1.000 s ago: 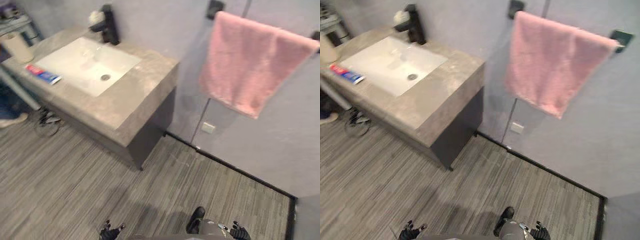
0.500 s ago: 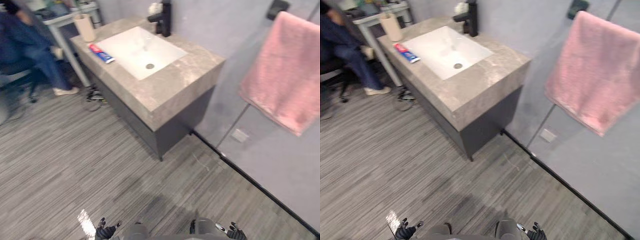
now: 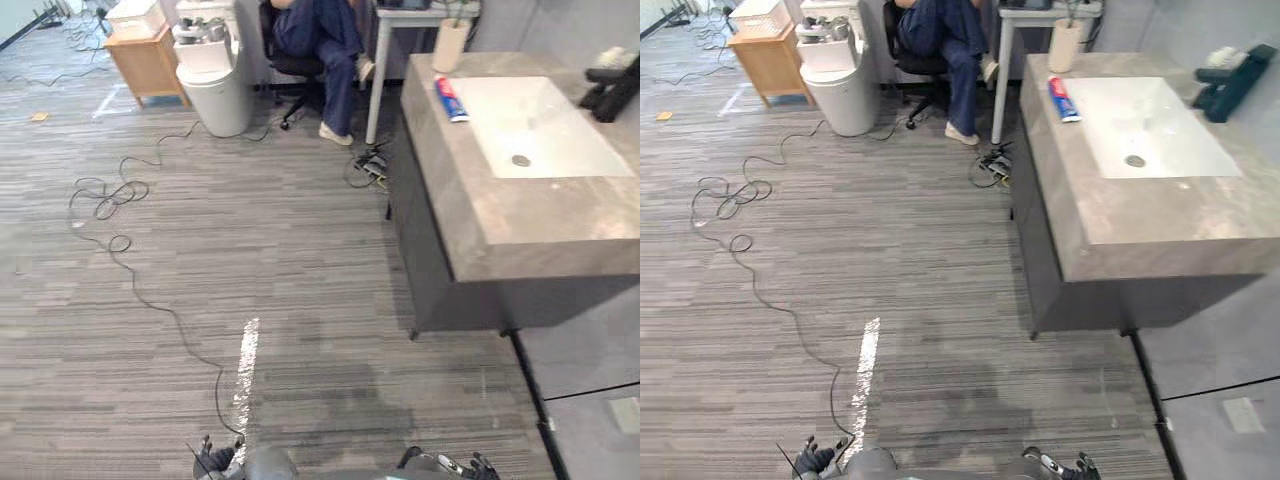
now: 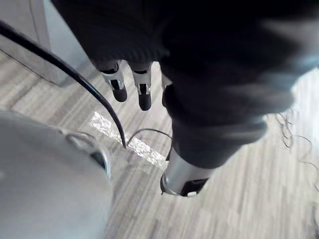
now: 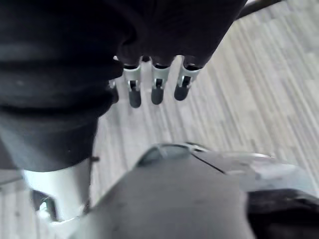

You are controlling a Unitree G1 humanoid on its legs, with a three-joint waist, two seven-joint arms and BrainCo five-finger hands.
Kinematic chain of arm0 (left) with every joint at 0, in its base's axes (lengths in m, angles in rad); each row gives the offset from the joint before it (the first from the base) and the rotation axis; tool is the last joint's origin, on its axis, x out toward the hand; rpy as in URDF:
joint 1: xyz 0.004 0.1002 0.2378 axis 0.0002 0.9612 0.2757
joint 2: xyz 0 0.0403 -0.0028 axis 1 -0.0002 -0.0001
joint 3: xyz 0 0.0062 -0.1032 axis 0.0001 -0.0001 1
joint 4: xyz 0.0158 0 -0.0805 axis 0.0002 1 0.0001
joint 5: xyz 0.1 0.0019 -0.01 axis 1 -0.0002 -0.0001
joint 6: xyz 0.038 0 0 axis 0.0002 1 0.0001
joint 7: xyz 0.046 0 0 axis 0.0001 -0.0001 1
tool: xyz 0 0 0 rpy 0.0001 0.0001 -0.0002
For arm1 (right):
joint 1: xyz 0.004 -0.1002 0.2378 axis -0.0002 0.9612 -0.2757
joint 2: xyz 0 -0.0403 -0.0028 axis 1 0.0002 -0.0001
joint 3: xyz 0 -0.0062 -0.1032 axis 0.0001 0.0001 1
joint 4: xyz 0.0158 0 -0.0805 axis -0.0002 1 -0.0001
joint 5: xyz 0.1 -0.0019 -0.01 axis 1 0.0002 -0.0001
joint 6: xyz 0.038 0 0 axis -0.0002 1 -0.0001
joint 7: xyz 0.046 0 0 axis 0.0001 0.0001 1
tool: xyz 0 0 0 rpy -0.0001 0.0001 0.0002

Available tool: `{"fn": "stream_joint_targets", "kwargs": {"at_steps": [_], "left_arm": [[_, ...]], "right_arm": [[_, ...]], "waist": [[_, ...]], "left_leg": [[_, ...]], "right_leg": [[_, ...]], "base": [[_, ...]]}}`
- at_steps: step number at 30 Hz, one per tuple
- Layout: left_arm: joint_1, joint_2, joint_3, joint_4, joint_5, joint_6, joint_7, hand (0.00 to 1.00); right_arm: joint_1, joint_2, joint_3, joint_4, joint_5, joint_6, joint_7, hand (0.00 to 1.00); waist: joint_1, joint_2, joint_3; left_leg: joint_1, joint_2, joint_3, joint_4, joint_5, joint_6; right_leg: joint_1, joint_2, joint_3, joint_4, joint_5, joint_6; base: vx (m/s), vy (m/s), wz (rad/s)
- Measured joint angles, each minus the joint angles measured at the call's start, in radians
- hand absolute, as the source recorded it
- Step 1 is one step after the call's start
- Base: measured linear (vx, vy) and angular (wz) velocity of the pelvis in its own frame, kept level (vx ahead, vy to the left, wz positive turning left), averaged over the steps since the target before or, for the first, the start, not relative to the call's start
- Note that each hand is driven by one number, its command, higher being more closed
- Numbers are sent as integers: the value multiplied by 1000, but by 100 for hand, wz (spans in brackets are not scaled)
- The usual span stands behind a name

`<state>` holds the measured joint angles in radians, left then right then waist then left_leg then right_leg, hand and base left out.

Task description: Organize washtable

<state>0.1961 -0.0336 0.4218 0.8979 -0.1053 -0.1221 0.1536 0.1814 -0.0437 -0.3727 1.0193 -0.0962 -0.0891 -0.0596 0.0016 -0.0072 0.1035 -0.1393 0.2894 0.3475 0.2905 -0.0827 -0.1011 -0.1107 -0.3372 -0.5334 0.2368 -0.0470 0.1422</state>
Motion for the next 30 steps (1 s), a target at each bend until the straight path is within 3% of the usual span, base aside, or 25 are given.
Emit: {"fn": "stream_joint_targets", "kwargs": {"at_steps": [3,5,6,7,8,9,10,11,13,14,15,16,17,18,19,21,22,23,24,25,26,27,28,30], "left_arm": [[0,48,-37,18,0,7,1,0],[0,58,-56,27,0,6,1,0],[-1,54,-73,27,6,6,1,0],[-1,49,-84,30,11,6,0,0],[1,39,-111,40,25,4,2,0],[4,36,-123,43,51,3,1,0],[14,42,-119,43,67,3,2,0],[25,44,-113,43,92,4,2,0],[21,55,-112,38,107,4,-3,0],[7,66,-119,38,119,5,-3,0],[-10,87,-135,36,127,6,-3,0],[-31,96,-153,22,150,7,-1,0],[-47,88,-175,27,166,7,-1,0],[-75,52,-227,36,206,9,-12,0],[-86,27,-253,13,246,5,-25,0],[-92,-2,-263,12,280,5,-27,0],[-96,-12,-282,4,309,5,-33,0],[-94,-16,-298,-6,322,5,-39,0],[-91,-21,-319,-19,344,5,-44,0],[-85,-28,-343,-38,356,6,-47,0],[-74,-27,-345,-50,360,5,-47,0],[-52,-35,-340,-77,362,6,-41,0],[-44,-32,-334,-94,362,6,-36,0],[-49,-21,-334,-110,362,5,-25,0]], "right_arm": [[-18,15,-22,38,10,6,-2,0],[-17,17,-34,36,16,10,-2,0],[-16,11,-42,35,30,10,-2,0],[-16,6,-54,25,41,8,-1,0],[-14,-5,-67,1,59,9,-2,0],[-6,-3,-80,-14,69,8,-1,0],[-3,8,-80,-16,69,7,1,0],[-1,30,-79,-19,70,8,4,0],[2,45,-77,-26,77,8,5,0],[3,62,-79,-26,79,8,5,0],[15,78,-78,-25,80,8,5,0],[45,85,-80,-43,81,4,6,0],[48,91,-82,-40,79,4,7,0],[60,94,-87,-35,77,25,6,0],[87,90,-93,-57,76,27,13,0],[101,90,-100,-78,75,27,15,0],[111,93,-100,-101,75,27,16,0],[111,96,-100,-104,74,27,16,0],[110,99,-99,-105,72,28,17,0],[112,108,-97,-114,64,30,17,0],[113,102,-97,-120,59,32,15,0],[112,96,-85,-135,54,32,11,0],[110,93,-65,-150,54,31,0,0],[93,92,-34,-182,52,27,-10,0]], "waist": [[-13,-26,-2],[-13,-31,-2],[-20,-16,13],[-31,2,17],[-51,35,28],[-50,53,43],[-46,44,44],[-47,28,43],[-50,1,50],[-53,-7,50],[-75,-32,45],[-98,-54,47],[-110,-49,64],[-109,-40,77],[-101,-14,69],[-106,-4,61],[-110,11,50],[-117,4,49],[-129,-12,41],[-125,-15,40],[-120,-10,40],[-108,10,32],[-91,-1,19],[-91,-2,12]], "left_leg": [[-9,-92,-38,-38,-12,-15],[-18,-146,-52,19,-60,9],[-49,-160,-72,93,-120,16],[-52,-168,-82,118,-141,31],[-21,-186,-96,114,-158,59],[32,-192,-98,79,-161,65],[68,-194,-90,48,-159,73],[102,-194,-80,2,-147,92],[118,-202,-70,-46,-141,102],[121,-210,-70,-85,-137,109],[144,-245,-72,-146,-132,104],[127,-253,-83,-96,-160,127],[137,-250,-91,-102,-115,83],[174,-257,-97,-128,-113,81],[202,-240,-94,-143,-120,69],[229,-208,-87,-136,-137,44],[220,-177,-76,-53,-165,16],[191,-153,-75,32,-181,-4],[112,-108,-92,244,-183,-29],[60,-51,-103,443,-145,-89],[47,-18,-96,522,-113,-105],[25,34,-83,649,-20,-78],[-1,53,-74,728,54,-57],[-56,56,-74,796,-32,23]], "right_leg": [[44,-57,-26,-80,85,18],[63,-118,-40,-62,93,7],[64,-155,-40,7,78,-43],[58,-174,-31,60,73,-114],[17,-191,65,175,120,-290],[-60,-171,219,329,108,-257],[-109,-114,290,441,36,-174],[-148,-34,296,520,-53,-156],[-182,60,254,519,-133,-157],[-205,115,242,465,-160,-139],[-222,161,236,329,-170,-130],[-217,185,243,182,-165,-131],[-204,191,256,186,-114,-174],[-185,192,256,199,-101,-174],[-161,200,235,190,-111,-173],[-129,231,226,175,-134,-177],[-98,263,230,159,-149,-185],[-85,274,229,156,-158,-189],[-60,290,233,149,-167,-184],[-23,323,256,145,-172,-197],[-5,344,280,145,-176,-206],[23,380,329,142,-182,-216],[47,391,377,134,-189,-229],[90,394,444,97,-190,-231]], "base": [[-37,368,63],[-30,286,30],[-88,323,33],[-97,326,51],[-73,381,31],[-5,272,10],[32,233,-19],[48,44,-15],[58,12,4],[143,-24,37],[303,-35,81],[333,-48,100],[317,-52,88],[338,-15,28],[280,11,-1],[293,-11,-21],[333,-40,-22],[325,-67,-22],[334,-69,-41],[349,-65,-64],[388,-17,-125],[403,44,-156],[511,101,-176],[433,152,-109]]}}
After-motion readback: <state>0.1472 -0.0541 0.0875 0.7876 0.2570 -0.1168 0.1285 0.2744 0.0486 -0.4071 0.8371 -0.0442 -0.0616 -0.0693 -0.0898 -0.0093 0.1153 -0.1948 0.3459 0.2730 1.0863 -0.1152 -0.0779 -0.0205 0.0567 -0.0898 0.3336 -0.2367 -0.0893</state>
